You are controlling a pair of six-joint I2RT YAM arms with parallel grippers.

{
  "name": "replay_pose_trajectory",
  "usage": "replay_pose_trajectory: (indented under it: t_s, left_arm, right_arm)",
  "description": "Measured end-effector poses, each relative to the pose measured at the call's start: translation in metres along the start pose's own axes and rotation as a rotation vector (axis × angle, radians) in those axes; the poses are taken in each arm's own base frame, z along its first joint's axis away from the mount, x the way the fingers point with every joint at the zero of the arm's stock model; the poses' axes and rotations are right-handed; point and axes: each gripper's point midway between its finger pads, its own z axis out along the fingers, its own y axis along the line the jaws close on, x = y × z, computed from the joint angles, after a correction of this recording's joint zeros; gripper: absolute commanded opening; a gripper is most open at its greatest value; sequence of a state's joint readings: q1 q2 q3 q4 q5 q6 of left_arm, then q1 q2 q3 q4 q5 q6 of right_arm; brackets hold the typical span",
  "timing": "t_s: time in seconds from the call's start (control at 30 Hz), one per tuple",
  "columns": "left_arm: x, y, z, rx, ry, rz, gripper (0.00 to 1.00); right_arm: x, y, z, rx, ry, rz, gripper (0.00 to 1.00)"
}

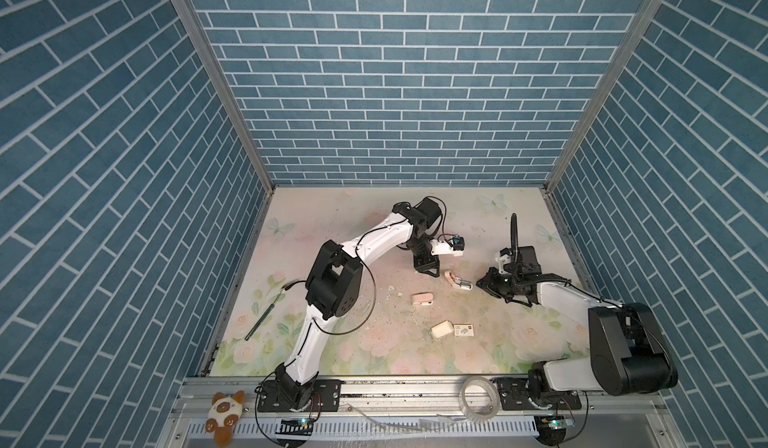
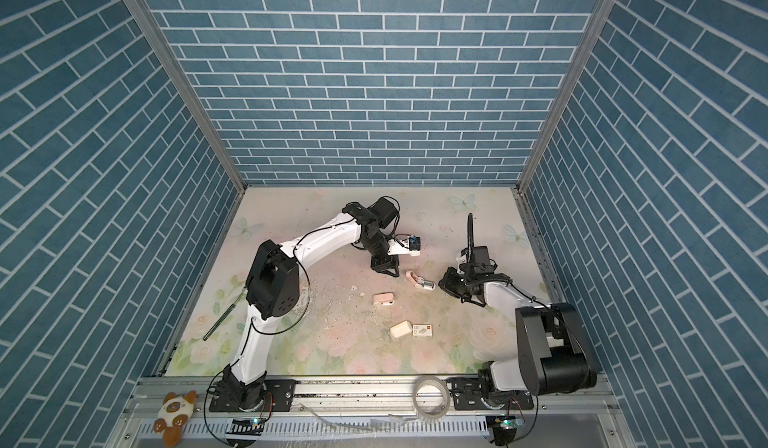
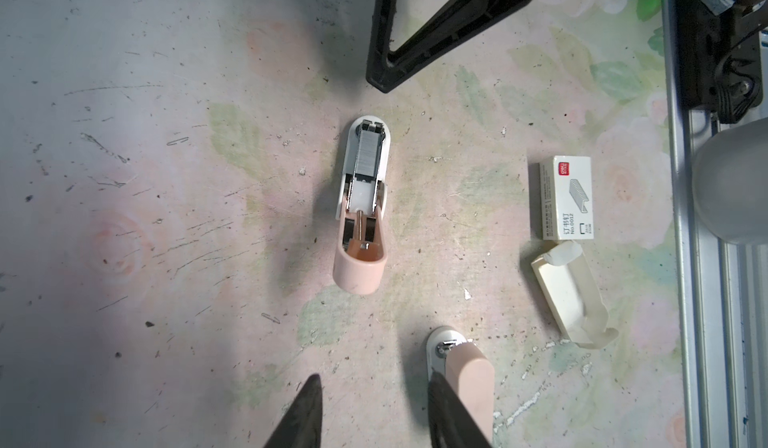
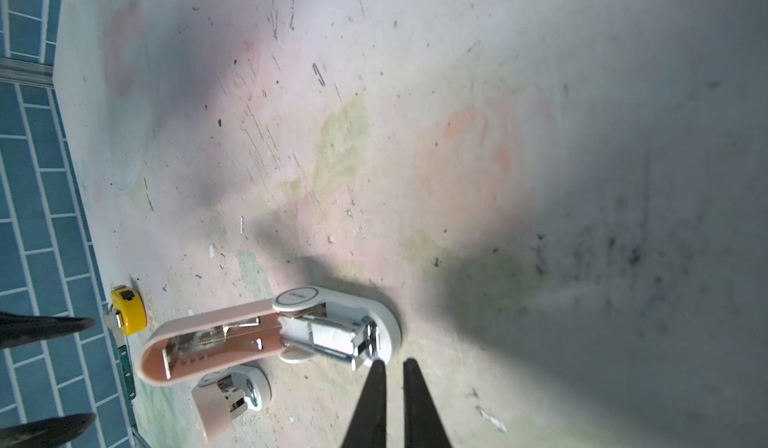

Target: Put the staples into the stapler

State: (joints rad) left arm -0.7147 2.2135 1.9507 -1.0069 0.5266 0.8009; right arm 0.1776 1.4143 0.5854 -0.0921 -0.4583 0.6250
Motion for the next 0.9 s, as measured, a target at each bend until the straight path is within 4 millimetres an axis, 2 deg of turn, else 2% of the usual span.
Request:
replay_pose_trajectory:
  t_s: [0.33, 0.7, 0.9]
  left_arm:
    - [-0.004, 0.001, 0.015, 0.026, 0.008, 0.014, 0.34]
    - [-0.011, -0.005, 0.017, 0.036, 0.005, 0.041, 0.29]
    - [-0.013, -0.003, 0.025, 0.042, 0.015, 0.045, 0.24]
  right_arm:
    - [0.003, 0.001, 0.01, -0.048, 0.032, 0.015, 0.11]
    - [0.008, -0.002, 0.018, -0.058, 0.065, 0.028, 0.1]
    - [0.008, 0.0, 0.019, -0.072, 0.074, 0.028, 0.09]
